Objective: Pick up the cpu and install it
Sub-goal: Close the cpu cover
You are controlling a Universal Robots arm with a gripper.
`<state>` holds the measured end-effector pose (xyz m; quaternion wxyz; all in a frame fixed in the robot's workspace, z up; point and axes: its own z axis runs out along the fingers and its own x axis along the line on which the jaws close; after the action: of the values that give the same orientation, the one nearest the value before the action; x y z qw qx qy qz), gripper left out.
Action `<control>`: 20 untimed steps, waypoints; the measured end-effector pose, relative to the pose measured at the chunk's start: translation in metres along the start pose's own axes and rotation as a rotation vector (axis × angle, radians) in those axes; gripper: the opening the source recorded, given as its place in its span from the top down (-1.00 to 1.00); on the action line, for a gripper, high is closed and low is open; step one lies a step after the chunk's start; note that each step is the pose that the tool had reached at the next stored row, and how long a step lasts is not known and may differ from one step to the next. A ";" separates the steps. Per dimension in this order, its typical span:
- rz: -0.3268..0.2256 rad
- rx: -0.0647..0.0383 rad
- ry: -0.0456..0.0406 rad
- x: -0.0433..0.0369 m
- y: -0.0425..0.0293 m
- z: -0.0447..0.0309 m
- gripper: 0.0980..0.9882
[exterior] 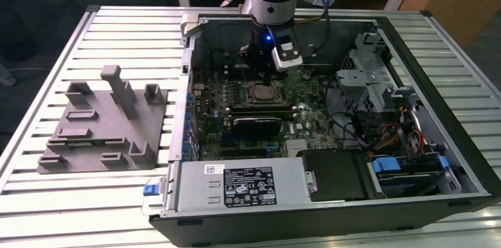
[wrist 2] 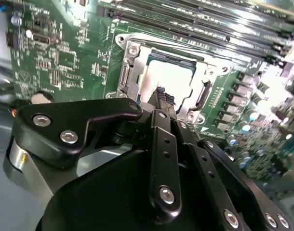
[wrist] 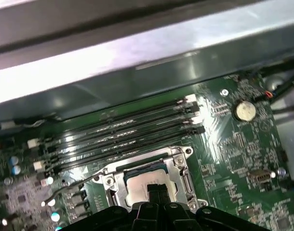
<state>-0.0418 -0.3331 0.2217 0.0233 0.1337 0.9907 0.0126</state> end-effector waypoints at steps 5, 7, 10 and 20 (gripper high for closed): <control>-0.091 -0.001 0.0022 0.0000 0.0000 0.0003 0.98; -0.127 -0.002 0.0030 0.0001 -0.0001 0.0004 0.98; -0.183 -0.002 0.0042 0.0001 -0.0001 0.0006 0.98; -0.360 -0.004 0.0082 0.0001 0.0000 0.0012 0.98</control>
<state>-0.0419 -0.3331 0.2205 0.0214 -0.0461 0.9987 0.0106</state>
